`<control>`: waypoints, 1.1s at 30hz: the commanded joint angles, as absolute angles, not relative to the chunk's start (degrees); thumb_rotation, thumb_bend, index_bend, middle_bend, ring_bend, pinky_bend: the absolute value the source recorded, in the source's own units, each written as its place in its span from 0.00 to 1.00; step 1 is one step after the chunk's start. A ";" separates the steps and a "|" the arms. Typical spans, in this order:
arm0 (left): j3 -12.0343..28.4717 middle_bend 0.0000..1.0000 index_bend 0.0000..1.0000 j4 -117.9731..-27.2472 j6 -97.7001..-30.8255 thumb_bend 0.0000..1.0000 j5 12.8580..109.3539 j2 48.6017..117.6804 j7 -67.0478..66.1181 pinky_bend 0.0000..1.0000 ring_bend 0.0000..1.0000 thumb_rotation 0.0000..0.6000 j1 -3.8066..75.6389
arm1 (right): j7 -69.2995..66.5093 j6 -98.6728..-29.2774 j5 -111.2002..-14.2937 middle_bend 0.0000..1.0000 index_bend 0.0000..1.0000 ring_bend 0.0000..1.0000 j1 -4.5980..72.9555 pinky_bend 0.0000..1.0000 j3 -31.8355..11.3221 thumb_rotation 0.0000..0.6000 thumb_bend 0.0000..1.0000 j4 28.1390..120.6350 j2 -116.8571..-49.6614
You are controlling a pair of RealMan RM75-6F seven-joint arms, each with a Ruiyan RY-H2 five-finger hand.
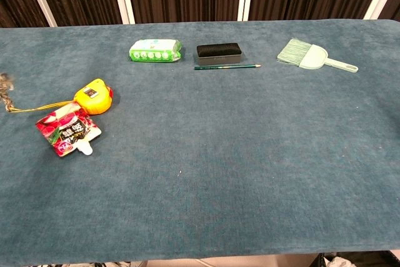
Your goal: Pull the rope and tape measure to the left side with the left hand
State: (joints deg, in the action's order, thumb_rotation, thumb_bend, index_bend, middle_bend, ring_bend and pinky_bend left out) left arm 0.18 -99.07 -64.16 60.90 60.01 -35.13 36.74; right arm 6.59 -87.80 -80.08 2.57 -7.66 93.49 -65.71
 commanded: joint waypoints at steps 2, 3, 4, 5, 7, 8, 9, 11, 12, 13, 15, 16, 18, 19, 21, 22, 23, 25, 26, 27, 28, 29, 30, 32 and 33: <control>1.90 0.00 0.18 -98.64 -63.65 0.32 60.88 63.24 -35.18 0.00 0.00 1.00 37.95 | 6.52 -87.80 -80.09 0.00 0.08 0.08 2.58 0.16 -7.66 1.00 0.07 93.45 -65.72; 2.09 0.00 0.13 -98.91 -63.05 0.30 60.39 63.68 -35.39 0.00 0.00 1.00 38.27 | 6.50 -87.82 -80.11 0.00 0.08 0.08 2.59 0.16 -7.68 1.00 0.07 93.43 -65.73; 2.23 0.00 0.09 -99.20 -62.40 0.29 60.02 64.04 -35.47 0.00 0.00 1.00 38.58 | 6.48 -87.83 -80.09 0.00 0.08 0.08 2.59 0.16 -7.71 1.00 0.07 93.40 -65.73; 2.32 0.00 0.08 -99.45 -61.46 0.28 59.63 64.45 -35.64 0.00 0.00 1.00 39.02 | 6.43 -87.83 -80.00 0.00 0.08 0.08 2.58 0.16 -7.75 1.00 0.07 93.38 -65.74; 2.27 0.00 0.06 -99.65 -60.75 0.24 59.16 64.87 -36.54 0.00 0.00 1.00 39.48 | 6.37 -87.79 -79.89 0.00 0.08 0.08 2.58 0.16 -7.79 1.00 0.07 93.39 -65.74; 2.30 0.00 0.06 -99.86 -60.64 0.23 58.99 65.27 -37.28 0.00 0.00 1.00 39.74 | 6.37 -87.78 -79.89 0.00 0.08 0.08 2.59 0.16 -7.79 1.00 0.07 93.40 -65.73; 2.33 0.00 0.07 -100.04 -60.72 0.22 58.88 65.50 -37.78 0.00 0.00 1.00 39.86 | 6.37 -87.77 -79.93 0.00 0.08 0.08 2.59 0.16 -7.77 1.00 0.07 93.40 -65.72; 2.59 0.00 0.07 -101.30 -61.51 0.22 58.36 65.91 -38.81 0.00 0.00 1.00 39.88 | 6.39 -87.75 -80.04 0.00 0.08 0.08 2.61 0.16 -7.70 1.00 0.07 93.41 -65.74; 2.74 0.00 0.07 -102.09 -62.20 0.22 58.48 66.05 -39.03 0.00 0.00 1.00 39.75 | 6.42 -87.75 -80.09 0.00 0.08 0.08 2.62 0.16 -7.68 1.00 0.07 93.41 -65.75; 2.82 0.00 0.07 -102.96 -62.98 0.22 58.91 66.16 -39.15 0.00 0.00 1.00 39.55 | 6.44 -87.74 -80.11 0.00 0.08 0.08 2.63 0.16 -7.67 1.00 0.07 93.40 -65.76; 2.55 0.00 0.07 -105.55 -65.29 0.22 60.87 66.19 -39.13 0.00 0.00 1.00 38.56 | 6.44 -87.70 -80.04 0.00 0.08 0.08 2.63 0.16 -7.68 1.00 0.07 93.39 -65.77; 2.08 0.00 0.07 -107.33 -66.99 0.22 62.33 66.05 -39.03 0.00 0.00 1.00 37.61 | 6.45 -87.68 -79.99 0.00 0.08 0.08 2.64 0.16 -7.71 1.00 0.07 93.38 -65.78; 1.20 0.00 0.07 -109.61 -69.52 0.22 64.80 65.97 -38.57 0.00 0.00 1.00 36.00 | 6.45 -87.70 -79.96 0.00 0.08 0.08 2.65 0.16 -7.74 1.00 0.07 93.37 -65.78; 0.60 0.00 0.07 -110.55 -70.75 0.22 66.31 65.90 -38.26 0.00 0.00 1.00 35.12 | 6.46 -87.72 -79.98 0.00 0.08 0.08 2.66 0.16 -7.76 1.00 0.07 93.36 -65.78; -1.05 0.00 0.07 -112.25 -73.60 0.22 69.37 65.60 -37.70 0.00 0.00 1.00 32.87 | 6.44 -87.74 -80.01 0.00 0.08 0.08 2.65 0.16 -7.74 1.00 0.07 93.36 -65.77; -1.95 0.00 0.07 -112.88 -75.10 0.22 71.06 65.45 -37.23 0.00 0.00 1.00 31.64 | 6.43 -87.75 -80.04 0.00 0.08 0.08 2.64 0.16 -7.72 1.00 0.07 93.37 -65.76; -3.08 0.00 0.07 -113.23 -76.93 0.22 73.23 65.32 -36.16 0.00 0.00 1.00 29.99 | 6.41 -87.77 -80.10 0.00 0.08 0.08 2.64 0.16 -7.71 1.00 0.07 93.35 -65.73; -4.63 0.00 0.07 -113.28 -79.74 0.22 75.49 64.99 -34.00 0.00 0.00 1.00 27.21 | 6.33 -87.78 -80.16 0.00 0.08 0.08 2.63 0.16 -7.69 1.00 0.07 93.37 -65.69; -5.20 0.00 0.07 -113.02 -81.17 0.22 76.62 64.81 -32.51 0.00 0.00 1.00 25.83 | 6.29 -87.76 -80.19 0.00 0.08 0.08 2.63 0.16 -7.66 1.00 0.07 93.37 -65.68; -5.45 0.00 0.07 -112.71 -82.06 0.22 77.38 64.74 -31.39 0.00 0.00 1.00 25.01 | 6.26 -87.75 -80.19 0.00 0.08 0.08 2.63 0.16 -7.66 1.00 0.07 93.38 -65.67; -5.75 0.00 0.07 -112.12 -83.37 0.22 78.41 64.63 -29.54 0.00 0.00 1.00 23.80 | 6.24 -87.74 -80.22 0.00 0.08 0.08 2.63 0.16 -7.64 1.00 0.07 93.39 -65.65; -6.04 0.00 0.07 -111.50 -84.29 0.22 79.50 64.52 -27.82 0.00 0.00 1.00 22.84 | 6.25 -87.74 -80.25 0.00 0.08 0.08 2.64 0.16 -7.64 1.00 0.07 93.37 -65.64; -6.33 0.00 0.07 -110.70 -85.24 0.22 80.79 64.35 -25.64 0.00 0.00 1.00 21.77 | 6.23 -87.76 -80.28 0.00 0.08 0.08 2.64 0.16 -7.64 1.00 0.07 93.35 -65.65; -6.88 0.00 0.07 -109.29 -86.55 0.22 83.05 63.71 -22.46 0.00 0.00 1.00 20.22 | 6.19 -87.80 -80.27 0.00 0.08 0.08 2.63 0.16 -7.67 1.00 0.07 93.32 -65.63; -7.19 0.00 0.07 -108.58 -87.88 0.22 84.26 63.21 -21.00 0.00 0.00 1.00 19.19 | 6.21 -87.79 -80.23 0.00 0.08 0.08 2.64 0.16 -7.69 1.00 0.07 93.29 -65.63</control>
